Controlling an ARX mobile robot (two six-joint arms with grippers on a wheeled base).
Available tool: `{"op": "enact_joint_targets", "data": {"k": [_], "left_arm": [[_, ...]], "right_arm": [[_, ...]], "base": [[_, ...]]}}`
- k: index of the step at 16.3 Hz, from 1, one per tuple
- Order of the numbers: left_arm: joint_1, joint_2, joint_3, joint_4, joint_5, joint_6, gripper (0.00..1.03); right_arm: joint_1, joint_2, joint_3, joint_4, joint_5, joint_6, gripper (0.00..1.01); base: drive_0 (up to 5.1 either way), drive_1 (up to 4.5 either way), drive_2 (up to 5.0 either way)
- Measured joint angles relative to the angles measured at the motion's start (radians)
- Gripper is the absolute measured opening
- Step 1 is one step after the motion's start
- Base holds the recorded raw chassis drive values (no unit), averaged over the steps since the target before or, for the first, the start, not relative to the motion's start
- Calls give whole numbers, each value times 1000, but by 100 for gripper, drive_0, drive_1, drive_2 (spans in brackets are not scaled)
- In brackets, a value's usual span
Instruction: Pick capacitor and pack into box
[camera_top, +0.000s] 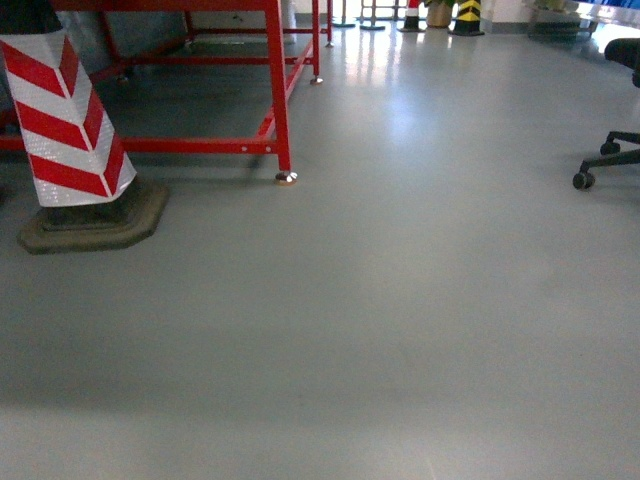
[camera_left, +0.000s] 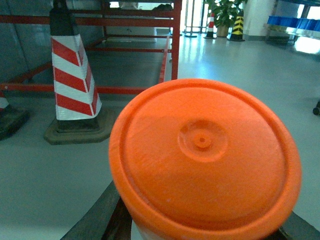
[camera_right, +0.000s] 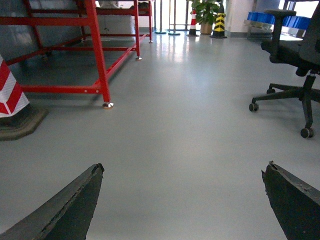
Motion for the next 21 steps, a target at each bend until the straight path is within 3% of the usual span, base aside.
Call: {"op": "enact_joint_targets", "data": {"k": [21], "left_arm": [[0, 0, 0, -1, 0, 0, 44]], "right_arm": [[0, 0, 0, 6, 0, 0, 98]], "base": [[-495, 241, 241]]}}
